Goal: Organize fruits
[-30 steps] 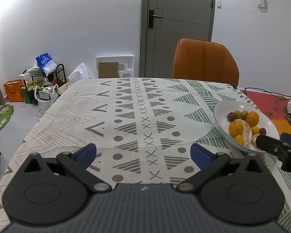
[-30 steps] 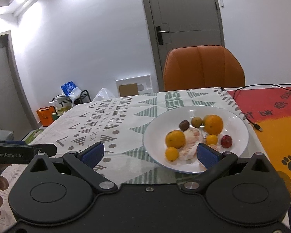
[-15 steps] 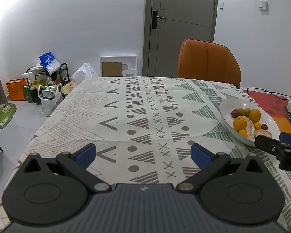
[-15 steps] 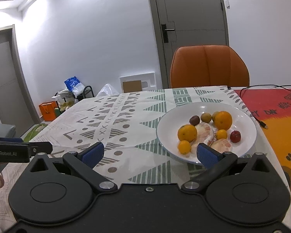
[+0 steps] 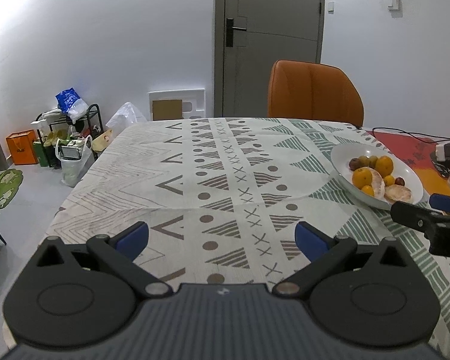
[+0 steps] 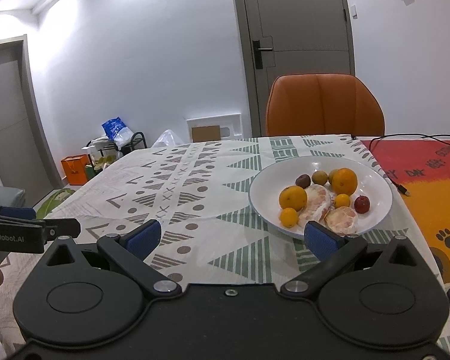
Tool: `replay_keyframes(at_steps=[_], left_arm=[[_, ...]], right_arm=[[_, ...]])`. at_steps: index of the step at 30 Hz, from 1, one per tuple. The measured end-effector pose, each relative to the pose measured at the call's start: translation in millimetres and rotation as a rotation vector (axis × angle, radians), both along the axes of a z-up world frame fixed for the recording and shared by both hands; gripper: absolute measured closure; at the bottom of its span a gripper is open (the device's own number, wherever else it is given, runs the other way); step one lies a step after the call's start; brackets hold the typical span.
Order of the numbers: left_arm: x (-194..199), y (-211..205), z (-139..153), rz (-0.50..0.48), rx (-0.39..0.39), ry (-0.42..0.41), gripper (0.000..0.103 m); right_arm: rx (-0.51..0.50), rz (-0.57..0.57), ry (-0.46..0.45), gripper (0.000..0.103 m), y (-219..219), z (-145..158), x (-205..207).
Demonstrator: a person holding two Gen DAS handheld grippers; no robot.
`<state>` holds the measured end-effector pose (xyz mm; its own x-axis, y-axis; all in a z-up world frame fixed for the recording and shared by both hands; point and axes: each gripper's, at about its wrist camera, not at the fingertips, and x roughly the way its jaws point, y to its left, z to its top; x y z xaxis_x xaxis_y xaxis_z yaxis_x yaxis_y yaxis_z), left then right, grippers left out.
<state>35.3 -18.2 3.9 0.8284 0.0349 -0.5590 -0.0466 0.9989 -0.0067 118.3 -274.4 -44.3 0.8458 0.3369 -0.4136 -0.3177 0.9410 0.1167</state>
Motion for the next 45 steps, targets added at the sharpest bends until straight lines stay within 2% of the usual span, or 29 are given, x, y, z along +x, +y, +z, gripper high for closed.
replay_keyframes(at_steps=[45], left_arm=[[-7.5,-4.5,1.6,-0.011,-0.014,-0.013,0.0]], right_arm=[[0.0,0.017,-0.006,0.0,-3.4,-0.6,-7.1]])
